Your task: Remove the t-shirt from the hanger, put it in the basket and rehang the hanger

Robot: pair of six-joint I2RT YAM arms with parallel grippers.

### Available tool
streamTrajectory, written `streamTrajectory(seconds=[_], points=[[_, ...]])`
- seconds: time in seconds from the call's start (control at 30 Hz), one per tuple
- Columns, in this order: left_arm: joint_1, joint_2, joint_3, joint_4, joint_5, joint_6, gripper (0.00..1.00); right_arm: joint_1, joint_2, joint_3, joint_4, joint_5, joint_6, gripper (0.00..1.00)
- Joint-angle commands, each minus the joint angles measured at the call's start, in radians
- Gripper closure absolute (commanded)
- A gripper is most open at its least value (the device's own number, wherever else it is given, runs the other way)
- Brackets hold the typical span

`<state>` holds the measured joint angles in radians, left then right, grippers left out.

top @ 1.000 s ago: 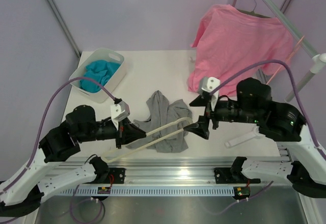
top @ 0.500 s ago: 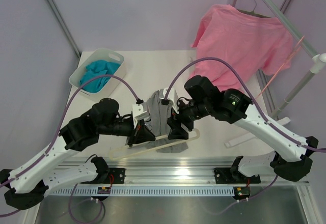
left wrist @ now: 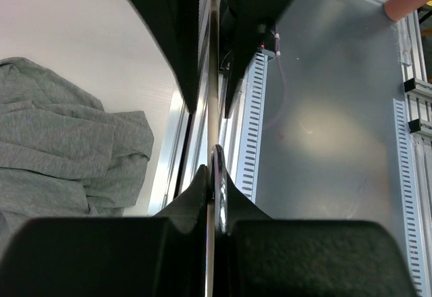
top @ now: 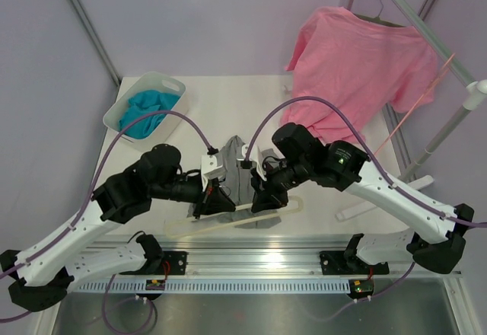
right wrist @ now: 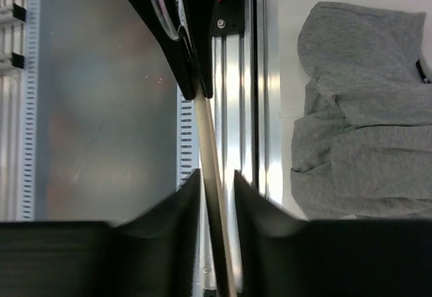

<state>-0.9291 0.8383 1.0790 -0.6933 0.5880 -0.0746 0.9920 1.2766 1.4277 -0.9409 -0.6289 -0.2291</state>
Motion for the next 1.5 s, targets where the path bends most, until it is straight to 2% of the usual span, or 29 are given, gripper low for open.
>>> streamTrajectory(seconds=[0.0, 0.03, 0.3, 0.33, 0.37, 0.4, 0.47, 0.57, 0.63, 0.67, 0.77, 0.83, 0.87, 0.93, 1.0, 1.03, 1.1, 1.3, 1.47], points=[[-0.005, 0.016, 0.055, 0.061, 0.062, 0.009, 1.0, 0.008, -0.039, -0.009, 0.047, -0.042, 0.014, 0.91], [-0.005, 0.019, 0.058, 0.06, 0.064, 0.007, 1.0, 0.008, -0.039, -0.015, 0.051, -0.023, 0.03, 1.0], [-0.005, 0.033, 0.087, 0.058, 0.059, -0.007, 0.99, 0.01, -0.062, -0.059, 0.122, -0.009, 0.076, 1.0], [-0.005, 0.035, 0.094, 0.055, 0.052, -0.007, 0.85, 0.011, -0.069, -0.075, 0.137, -0.006, 0.082, 1.0], [-0.005, 0.036, 0.102, 0.045, 0.041, -0.008, 0.29, 0.01, -0.089, -0.082, 0.166, 0.009, 0.102, 1.0], [-0.005, 0.035, 0.119, 0.043, 0.007, -0.01, 0.14, 0.01, -0.097, -0.088, 0.177, 0.018, 0.111, 1.0], [-0.007, 0.028, 0.137, 0.031, -0.023, -0.005, 0.01, 0.01, -0.114, -0.096, 0.189, 0.052, 0.132, 1.0], [-0.005, 0.036, 0.188, 0.002, -0.097, -0.01, 0.01, 0.01, -0.14, -0.104, 0.185, 0.132, 0.161, 1.0], [-0.005, 0.047, 0.242, -0.024, -0.21, -0.028, 0.01, 0.01, -0.175, -0.131, 0.192, 0.167, 0.177, 1.0], [-0.005, 0.056, 0.257, -0.05, -0.311, -0.034, 0.01, 0.01, -0.186, -0.139, 0.194, 0.222, 0.197, 1.0], [-0.005, 0.068, 0.3, -0.078, -0.489, -0.063, 0.01, 0.01, -0.21, -0.145, 0.163, 0.345, 0.244, 1.0], [-0.004, 0.07, 0.323, -0.087, -0.557, -0.091, 0.01, 0.01, -0.229, -0.144, 0.146, 0.429, 0.292, 1.0], [-0.004, 0.068, 0.328, -0.089, -0.623, -0.111, 0.01, 0.01, -0.236, -0.144, 0.14, 0.522, 0.338, 1.0], [-0.004, 0.065, 0.341, -0.097, -0.669, -0.158, 0.01, 0.01, -0.264, -0.15, 0.131, 0.66, 0.39, 1.0], [-0.004, 0.059, 0.363, -0.11, -0.729, -0.188, 0.01, 0.01, -0.272, -0.141, 0.107, 0.753, 0.489, 1.0], [-0.005, 0.051, 0.364, -0.115, -0.752, -0.192, 0.01, 0.011, -0.279, -0.138, 0.071, 0.849, 0.56, 1.0], [-0.004, 0.016, 0.349, -0.115, -0.816, -0.198, 0.01, 0.01, -0.299, -0.145, 0.041, 0.928, 0.618, 1.0], [-0.004, -0.056, 0.295, -0.117, -0.873, -0.189, 0.01, 0.01, -0.365, -0.202, -0.051, 1.173, 0.848, 1.0], [-0.004, -0.076, 0.234, -0.083, -0.921, -0.22, 0.01, 0.01, -0.353, -0.126, -0.183, 1.417, 1.115, 1.0]])
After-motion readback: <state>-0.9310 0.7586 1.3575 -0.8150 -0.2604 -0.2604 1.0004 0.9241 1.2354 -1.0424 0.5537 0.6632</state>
